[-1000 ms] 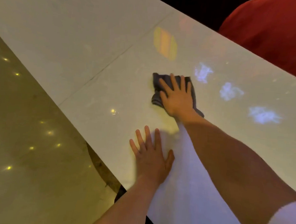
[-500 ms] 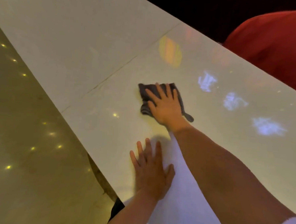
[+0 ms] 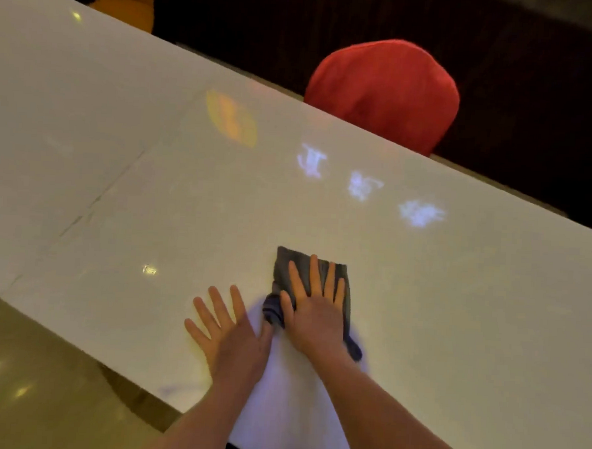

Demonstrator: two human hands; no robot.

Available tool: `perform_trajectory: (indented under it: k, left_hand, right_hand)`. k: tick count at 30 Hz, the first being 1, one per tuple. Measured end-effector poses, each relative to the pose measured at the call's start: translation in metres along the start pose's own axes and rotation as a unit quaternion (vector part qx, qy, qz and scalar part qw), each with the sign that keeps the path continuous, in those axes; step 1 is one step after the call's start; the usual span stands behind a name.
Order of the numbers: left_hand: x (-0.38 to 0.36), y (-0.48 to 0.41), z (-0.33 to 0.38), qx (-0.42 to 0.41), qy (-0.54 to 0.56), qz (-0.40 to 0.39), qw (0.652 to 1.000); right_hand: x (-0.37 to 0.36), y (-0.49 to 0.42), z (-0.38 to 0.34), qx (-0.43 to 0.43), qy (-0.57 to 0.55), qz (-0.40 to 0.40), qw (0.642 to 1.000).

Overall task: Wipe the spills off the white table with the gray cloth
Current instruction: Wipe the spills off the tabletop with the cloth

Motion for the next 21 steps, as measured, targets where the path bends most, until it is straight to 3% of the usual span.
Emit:
perform_trajectory:
  k: [4,9,14,15,17,19,21]
  left_hand:
    - [0.008,0.000,0.005,0.002,0.002,-0.052,0.999]
    - [0.004,-0.006,0.015,-0.013,-0.022,-0.052,0.998]
    - [-0.010,0.008,0.041,-0.146,-0.103,-0.041,0.983]
    - [-0.013,0.010,0.045,-0.149,-0.107,-0.039,0.982]
    - [-0.021,0.014,0.053,-0.153,-0.102,-0.039,0.982]
    - [-0.023,0.017,0.057,-0.147,-0.089,-0.028,0.985]
    - [-0.025,0.016,0.056,-0.142,-0.082,-0.026,0.986]
  right_hand:
    - [-0.011,0.088,0.031,-0.010,0.001,-0.001,1.000]
    - [0.001,0.105,0.069,-0.033,-0.020,0.042,0.998]
    - [0.012,0.096,0.124,0.123,0.064,0.017,0.990]
    - [0.021,0.092,0.147,0.076,0.062,0.025,0.995]
    - [0.037,0.088,0.196,-0.140,0.022,0.076,0.987]
    - [0.041,0.087,0.219,-0.311,-0.041,0.124,0.942]
    - [0.032,0.076,0.192,-0.384,-0.064,0.132,0.912]
Point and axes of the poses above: each hand's wrist, its own y-axis away from the middle knuckle, its own x-axis out of the back of the hand, z = x × y, the point moved 1 cm from there along -y, towards the middle knuckle, and after that the axes turned 2 degrees about -y, right-handed, at the moved point
